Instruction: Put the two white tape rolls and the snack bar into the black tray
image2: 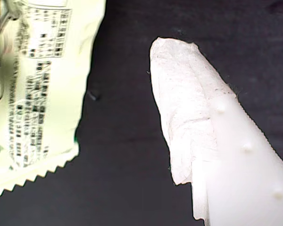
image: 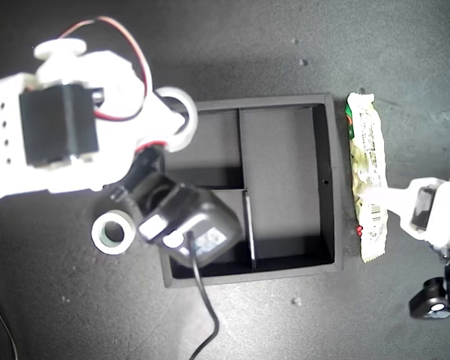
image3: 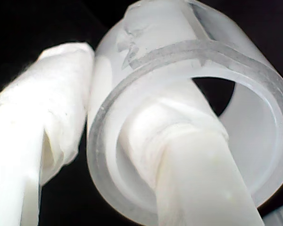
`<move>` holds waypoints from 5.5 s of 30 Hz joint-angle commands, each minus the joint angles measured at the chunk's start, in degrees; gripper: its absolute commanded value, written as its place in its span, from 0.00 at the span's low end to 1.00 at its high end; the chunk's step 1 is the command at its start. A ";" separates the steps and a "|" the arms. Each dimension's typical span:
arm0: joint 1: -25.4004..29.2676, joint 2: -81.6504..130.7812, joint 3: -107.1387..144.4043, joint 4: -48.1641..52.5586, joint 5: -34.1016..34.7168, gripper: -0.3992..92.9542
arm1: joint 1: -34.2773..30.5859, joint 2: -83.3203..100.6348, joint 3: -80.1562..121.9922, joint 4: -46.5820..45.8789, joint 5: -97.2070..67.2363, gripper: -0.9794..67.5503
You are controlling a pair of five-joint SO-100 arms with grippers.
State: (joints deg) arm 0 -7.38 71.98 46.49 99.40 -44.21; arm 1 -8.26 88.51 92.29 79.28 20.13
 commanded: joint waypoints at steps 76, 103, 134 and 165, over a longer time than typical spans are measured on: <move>8.96 33.22 14.85 5.54 -12.22 0.27 | 0.79 -38.50 -72.95 22.24 -21.27 0.37; 34.01 53.26 90.09 -58.54 -43.68 0.22 | 22.68 12.04 -70.05 23.91 5.10 0.06; 27.33 28.12 78.49 -56.34 -46.93 0.01 | 23.12 27.25 -47.64 23.91 25.31 0.01; 23.38 -34.01 -41.31 5.54 -28.39 0.01 | 12.39 103.27 86.75 -37.27 50.54 0.01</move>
State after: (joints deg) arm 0 15.21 42.45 12.13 103.97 -70.75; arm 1 4.92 189.58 175.61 43.24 73.21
